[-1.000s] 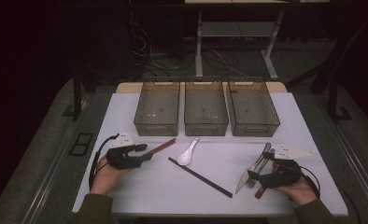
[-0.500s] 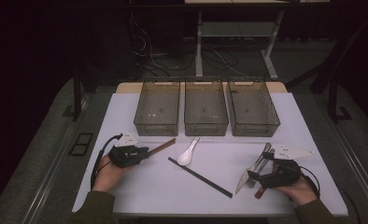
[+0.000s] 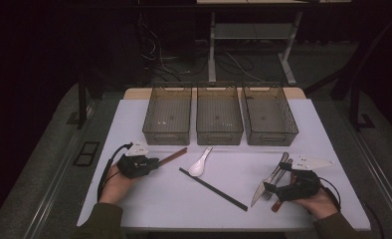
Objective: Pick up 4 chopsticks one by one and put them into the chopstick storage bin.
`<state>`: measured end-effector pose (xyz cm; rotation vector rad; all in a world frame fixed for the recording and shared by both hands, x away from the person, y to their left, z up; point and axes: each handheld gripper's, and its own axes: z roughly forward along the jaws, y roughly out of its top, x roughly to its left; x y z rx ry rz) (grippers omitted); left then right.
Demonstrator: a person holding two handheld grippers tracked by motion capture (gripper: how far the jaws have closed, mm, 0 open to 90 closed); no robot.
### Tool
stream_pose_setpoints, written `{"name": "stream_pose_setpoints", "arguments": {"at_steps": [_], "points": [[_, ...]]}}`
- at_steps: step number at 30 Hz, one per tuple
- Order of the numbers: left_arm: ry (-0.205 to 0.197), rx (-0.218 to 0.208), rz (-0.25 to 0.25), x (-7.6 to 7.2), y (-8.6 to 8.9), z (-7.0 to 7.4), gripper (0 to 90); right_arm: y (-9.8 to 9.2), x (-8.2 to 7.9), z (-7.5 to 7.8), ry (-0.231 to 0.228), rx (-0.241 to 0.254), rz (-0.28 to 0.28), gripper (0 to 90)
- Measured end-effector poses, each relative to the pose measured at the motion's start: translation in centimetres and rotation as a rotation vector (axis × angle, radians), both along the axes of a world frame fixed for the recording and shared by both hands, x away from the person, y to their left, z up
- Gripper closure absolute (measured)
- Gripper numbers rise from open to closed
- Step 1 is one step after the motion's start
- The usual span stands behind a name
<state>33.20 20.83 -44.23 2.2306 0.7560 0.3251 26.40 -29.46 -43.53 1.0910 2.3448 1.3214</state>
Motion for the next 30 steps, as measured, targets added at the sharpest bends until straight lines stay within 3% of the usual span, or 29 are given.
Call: {"name": "stream_pose_setpoints", "arguments": {"at_steps": [13, 22, 30], "points": [[-0.016, 0.023, -0.002, 0.02, -0.22, 0.08, 78.7, 0.01, 0.01, -0.02, -0.001, -0.002, 0.003, 2.5], [-0.012, 0.022, -0.012, -0.06, -0.36, 0.07, 78.8, -0.02, -0.01, 0.00, -0.002, -0.001, 0.003, 2.5], [0.004, 0.050, -0.035, -0.03, -0.55, -0.11, 79.7, -0.03, -0.01, 0.02, 0.000, -0.001, 0.002, 2.5]]}}
